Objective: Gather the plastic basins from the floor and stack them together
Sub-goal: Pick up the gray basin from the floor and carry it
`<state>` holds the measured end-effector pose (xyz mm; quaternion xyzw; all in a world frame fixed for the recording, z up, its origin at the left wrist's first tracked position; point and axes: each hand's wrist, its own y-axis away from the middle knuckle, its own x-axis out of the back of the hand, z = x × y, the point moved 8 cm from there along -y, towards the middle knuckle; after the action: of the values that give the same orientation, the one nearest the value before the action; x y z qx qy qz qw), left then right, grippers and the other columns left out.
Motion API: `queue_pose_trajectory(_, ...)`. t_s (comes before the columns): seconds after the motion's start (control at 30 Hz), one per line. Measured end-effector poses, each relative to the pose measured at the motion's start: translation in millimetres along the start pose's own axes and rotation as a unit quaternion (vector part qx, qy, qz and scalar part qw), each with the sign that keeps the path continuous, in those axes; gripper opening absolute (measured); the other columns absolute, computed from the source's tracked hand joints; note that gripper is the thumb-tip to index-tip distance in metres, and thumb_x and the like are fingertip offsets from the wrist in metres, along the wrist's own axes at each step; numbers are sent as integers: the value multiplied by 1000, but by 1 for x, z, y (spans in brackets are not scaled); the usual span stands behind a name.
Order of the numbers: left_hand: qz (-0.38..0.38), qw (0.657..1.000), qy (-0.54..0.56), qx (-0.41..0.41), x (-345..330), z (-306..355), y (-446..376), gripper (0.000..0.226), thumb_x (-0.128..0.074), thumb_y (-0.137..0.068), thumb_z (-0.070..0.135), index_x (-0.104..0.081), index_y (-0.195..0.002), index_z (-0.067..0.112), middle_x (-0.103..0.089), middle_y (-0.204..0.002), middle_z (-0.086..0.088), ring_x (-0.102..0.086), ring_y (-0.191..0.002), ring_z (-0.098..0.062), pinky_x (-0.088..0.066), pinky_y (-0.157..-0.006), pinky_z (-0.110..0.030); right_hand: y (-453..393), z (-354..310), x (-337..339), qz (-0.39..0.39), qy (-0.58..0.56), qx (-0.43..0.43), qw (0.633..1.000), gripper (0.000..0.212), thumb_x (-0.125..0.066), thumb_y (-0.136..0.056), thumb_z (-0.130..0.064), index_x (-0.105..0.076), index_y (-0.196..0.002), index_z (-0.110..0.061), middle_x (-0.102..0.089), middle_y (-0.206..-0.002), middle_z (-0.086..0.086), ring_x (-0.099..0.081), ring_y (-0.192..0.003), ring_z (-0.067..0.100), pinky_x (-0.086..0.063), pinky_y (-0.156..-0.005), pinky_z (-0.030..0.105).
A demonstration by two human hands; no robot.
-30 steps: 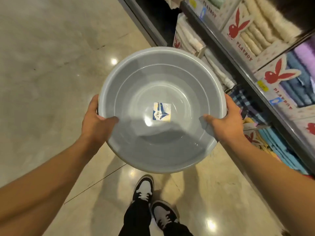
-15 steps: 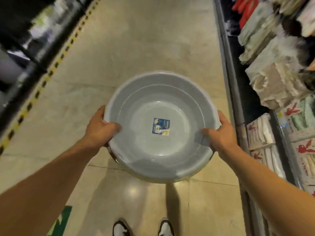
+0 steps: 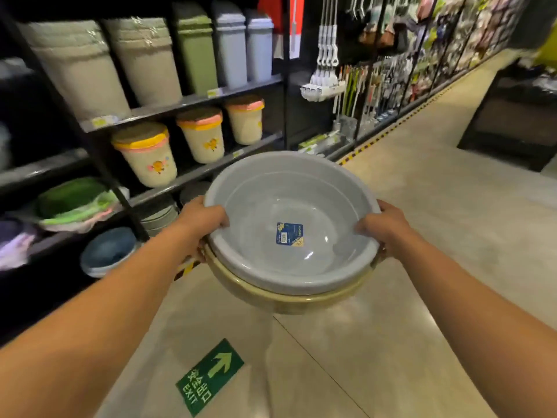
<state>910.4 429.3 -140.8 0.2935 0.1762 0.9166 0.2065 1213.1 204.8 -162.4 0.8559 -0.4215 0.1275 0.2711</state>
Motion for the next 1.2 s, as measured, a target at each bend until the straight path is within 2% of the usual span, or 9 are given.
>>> queue_pose_trajectory(0.13, 61, 998, 26, 18, 109, -11, 35, 64, -64, -78, 14, -45, -136, 32, -54, -119, -13, -57, -102, -44, -54, -74, -68, 38, -86, -60, -60, 35, 53, 996, 53, -66, -75, -7, -59, -123, -28, -64, -109, 19, -65, -92, 46, -56, -60, 66)
queue_pose_trajectory(0.27, 132, 989, 62, 36, 191, -40, 80, 54, -65, -77, 16, -49, -128, 25, -55, -105, -15, -59, -88, -41, -58, -61, -59, 74, -147, -121, -121, 61, 101, 986, 51, -66, -75, -8, -58, -123, -24, -64, -109, 19, -64, -93, 45, -55, -57, 64)
queue_pose_trajectory(0.37, 183, 979, 73, 55, 238, -74, 118, 53, -66, -77, 17, -51, -127, 21, -58, -106, -18, -62, -88, -44, -58, -59, -62, 102, -182, -166, -171, 86, 142, 971, 52, -69, -72, -9, -60, -122, -22, -64, -109, 18, -64, -94, 44, -53, -62, 71)
queue_pose_trajectory(0.47, 243, 961, 106, 82, 274, -116, 160, 51, -67, -77, 16, -51, -126, 19, -58, -109, -20, -62, -92, -45, -57, -61, -63, 138, -204, -216, -228, 102, 183, 951, 51, -70, -72, -10, -60, -121, -21, -65, -105, 18, -66, -91, 43, -54, -68, 69)
queue_pose_trajectory(0.6, 320, 928, 136, 131, 309, -175, 218, 45, -68, -75, 16, -55, -118, 16, -61, -104, -20, -63, -86, -43, -57, -61, -61, 191, -212, -275, -298, 147, 218, 918, 43, -69, -79, -12, -52, -117, -26, -64, -97, 16, -66, -81, 40, -56, -45, 51)
queue_pose_trajectory(0.7, 375, 901, 143, 166, 324, -221, 263, 37, -68, -73, 17, -57, -108, 13, -62, -91, -20, -63, -71, -39, -56, -55, -57, 233, -210, -319, -357, 176, 249, 883, 43, -69, -80, -12, -51, -115, -28, -63, -102, 15, -66, -87, 40, -58, -57, 57)
queue_pose_trajectory(0.83, 403, 875, 159, 216, 329, -285, 324, 28, -67, -72, 18, -60, -98, 11, -56, -70, -16, -54, -52, -30, -57, -55, -57, 295, -193, -366, -413, 205, 273, 845, 44, -70, -81, -11, -50, -116, -29, -62, -102, 13, -65, -89, 39, -58, -61, 59)
queue_pose_trajectory(1.03, 458, 831, 204, 242, 353, -359, 391, 40, -65, -71, 15, -58, -111, 19, -58, -84, -16, -55, -61, -33, -54, -48, -54, 378, -170, -429, -465, 225, 286, 807, 47, -68, -80, -10, -51, -121, -24, -62, -108, 18, -65, -91, 42, -58, -64, 61)
queue_pose_trajectory(1.2, 473, 817, 225, 242, 383, -399, 407, 39, -63, -72, 14, -56, -110, 21, -61, -89, -16, -56, -65, -33, -53, -45, -49, 423, -168, -476, -484, 218, 298, 793, 50, -69, -81, -10, -52, -127, -22, -60, -117, 18, -64, -94, 42, -58, -68, 61)
